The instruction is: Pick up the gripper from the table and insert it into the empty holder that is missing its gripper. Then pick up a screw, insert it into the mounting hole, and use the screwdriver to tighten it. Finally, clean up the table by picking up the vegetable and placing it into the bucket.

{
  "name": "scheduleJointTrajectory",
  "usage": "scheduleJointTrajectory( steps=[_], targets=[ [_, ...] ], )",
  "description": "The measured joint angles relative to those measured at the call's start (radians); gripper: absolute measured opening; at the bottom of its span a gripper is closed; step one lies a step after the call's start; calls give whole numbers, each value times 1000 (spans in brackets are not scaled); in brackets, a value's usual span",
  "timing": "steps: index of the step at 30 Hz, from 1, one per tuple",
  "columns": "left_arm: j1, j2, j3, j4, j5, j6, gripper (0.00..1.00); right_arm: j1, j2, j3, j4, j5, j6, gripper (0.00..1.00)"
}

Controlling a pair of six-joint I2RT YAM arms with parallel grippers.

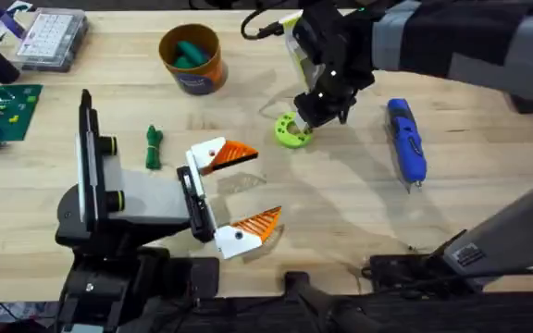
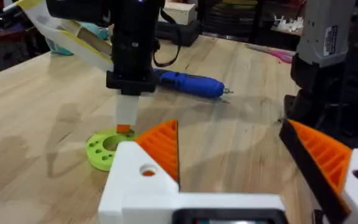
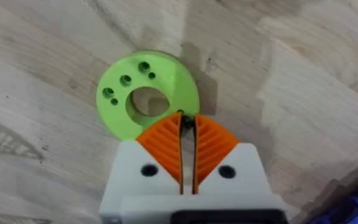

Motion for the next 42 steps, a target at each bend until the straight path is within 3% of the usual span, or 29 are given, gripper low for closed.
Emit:
scheduleJointTrajectory(
  steps=[5, 24, 37, 42],
  targets=[
    [0, 0, 0, 0, 0, 0, 986, 0, 0, 0, 1, 6, 0, 9],
    [0, 0, 0, 0, 0, 0, 986, 0, -4, 0, 2, 5, 0, 7],
    [0, 0, 0, 0, 0, 0, 986, 0, -147, -2, -36, 39, 0, 7],
    [0, 0, 0, 0, 0, 0, 986, 2, -144, -2, -21, 86, -5, 7]
  ],
)
